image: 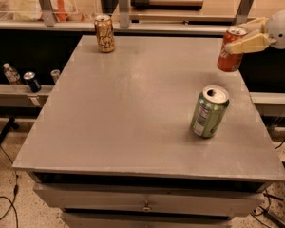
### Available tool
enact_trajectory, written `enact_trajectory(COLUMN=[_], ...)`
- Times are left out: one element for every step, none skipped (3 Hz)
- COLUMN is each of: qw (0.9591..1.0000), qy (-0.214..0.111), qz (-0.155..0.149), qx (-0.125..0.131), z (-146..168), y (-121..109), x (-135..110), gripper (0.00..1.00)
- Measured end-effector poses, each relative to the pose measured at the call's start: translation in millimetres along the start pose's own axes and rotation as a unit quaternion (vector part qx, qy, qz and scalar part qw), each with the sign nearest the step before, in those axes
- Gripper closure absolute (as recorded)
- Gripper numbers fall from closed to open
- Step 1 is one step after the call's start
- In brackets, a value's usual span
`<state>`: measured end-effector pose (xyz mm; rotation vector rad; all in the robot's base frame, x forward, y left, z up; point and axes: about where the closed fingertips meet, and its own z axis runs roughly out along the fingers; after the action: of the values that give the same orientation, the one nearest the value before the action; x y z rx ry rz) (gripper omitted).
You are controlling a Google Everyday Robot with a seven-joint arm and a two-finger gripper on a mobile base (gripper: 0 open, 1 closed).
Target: Move coke can near green can
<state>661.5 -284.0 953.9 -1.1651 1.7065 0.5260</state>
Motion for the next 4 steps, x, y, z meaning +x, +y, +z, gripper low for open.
enact_trajectory(qw=[1.0000, 1.0000, 0.9997, 0.9984], qy=[0.002, 0.001, -0.005, -0.011], qz=[-0.002, -0.005, -0.010, -0.019], qx=[-0.004, -0.007, -0.023, -0.052], z=[-15.9, -27.7, -34.6, -42.8], y=[11.3, 22.9, 38.0, 56.4], x=[3.2, 8.0, 13.4, 15.1], gripper=[1.00, 1.00, 1.00, 1.00])
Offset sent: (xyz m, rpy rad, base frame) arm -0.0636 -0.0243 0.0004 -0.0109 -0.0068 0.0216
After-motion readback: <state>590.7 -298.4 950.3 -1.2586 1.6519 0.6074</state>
